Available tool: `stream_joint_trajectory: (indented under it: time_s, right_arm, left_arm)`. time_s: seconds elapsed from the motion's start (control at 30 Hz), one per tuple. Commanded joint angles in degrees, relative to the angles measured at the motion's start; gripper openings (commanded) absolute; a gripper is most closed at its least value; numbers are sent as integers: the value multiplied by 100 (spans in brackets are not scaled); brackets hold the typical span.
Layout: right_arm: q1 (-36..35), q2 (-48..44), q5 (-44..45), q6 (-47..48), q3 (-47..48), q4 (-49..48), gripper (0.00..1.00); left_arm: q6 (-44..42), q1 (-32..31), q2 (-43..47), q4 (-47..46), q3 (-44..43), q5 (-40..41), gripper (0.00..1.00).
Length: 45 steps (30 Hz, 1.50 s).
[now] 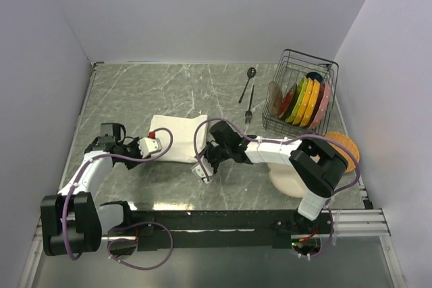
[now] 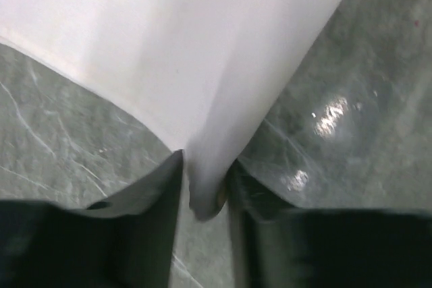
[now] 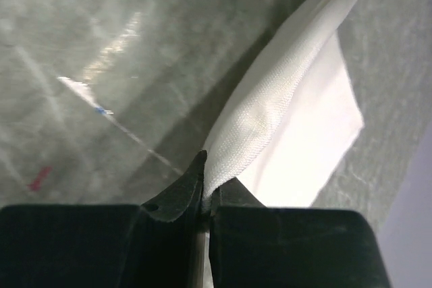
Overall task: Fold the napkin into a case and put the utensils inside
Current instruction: Turn over the upper triangle folded napkin at the center of the board, then smooth out the lower triangle-folded napkin at the center of the board.
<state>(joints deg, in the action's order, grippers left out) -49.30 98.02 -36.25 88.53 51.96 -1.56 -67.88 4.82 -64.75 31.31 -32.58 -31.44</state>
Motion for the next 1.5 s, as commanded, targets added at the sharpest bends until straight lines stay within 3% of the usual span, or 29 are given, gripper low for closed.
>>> stream_joint_trajectory:
  time_s: [0.0, 0.07, 0.1, 0.3, 0.4, 0.5, 0.53, 0.57, 0.67, 0.77, 0.87, 1.0, 1.17, 1.27, 1.37, 1.43, 1.47]
  right_arm:
    - [-167, -177, 179, 419, -212, 666, 19]
    - [-238, -317, 180, 315, -231, 771, 47]
    - [-247, -388, 180, 192, -213, 789, 71]
    - [-168, -1126, 697, -1634, 163, 1114, 83]
    - [183, -1268, 874, -3057, 715, 1509, 83]
    - [839, -952, 725, -4806, 1654, 2132, 81]
    - [1008, -812, 629, -5289, 1920, 2264, 80]
    - [1158, -471, 445, -6251, 2184, 2527, 79]
    - [1651, 293, 294, -7905, 3072, 2853, 68]
    - [1888, 901, 233, -9094, 3600, 2890, 62]
    - [1968, 1332, 399, -9852, 3759, 2662, 64]
    - [2047, 1895, 426, -10478, 4155, 2661, 71]
    - [2100, 2379, 294, -10822, 4383, 2573, 68]
    - [2135, 2547, 119, -10910, 4445, 2539, 61]
    - [2152, 2634, -57, -11024, 4419, 2337, 47]
    - [2152, 2792, -145, -11042, 4471, 2318, 45]
    - [2161, 2854, -206, -11033, 4585, 2371, 39]
  left_arm:
    - [-376, 150, 313, 665, -55, -46, 44]
    - [-594, 308, 463, 1155, -169, -204, 48]
    - [-665, 492, 516, 1323, -344, -439, 49]
    - [-771, 888, 271, 2553, -1485, -1065, 57]
    - [-745, 907, -81, 2819, -1970, -1267, 58]
    - [-44, 698, -344, 2154, -2086, -1479, 54]
    - [733, 574, -450, 1420, -2069, -1409, 54]
    - [1132, 460, -520, 978, -2060, -1226, 54]
    - [2530, 239, -1038, -190, -2225, -997, 55]
    - [3806, 160, -1811, -546, -2708, -863, 55]
    - [4632, 168, -2208, -924, -2815, -680, 59]
    - [5046, 142, -2725, -1057, -3044, -390, 63]
    - [5539, 151, -3236, -1057, -3307, -126, 63]
    - [5610, 142, -3421, -1031, -3465, -125, 63]
    - [5610, 151, -3553, -960, -3606, -82, 63]
    - [5610, 160, -3571, -969, -3650, -55, 63]
    - [5610, 151, -3571, -960, -3659, -55, 63]
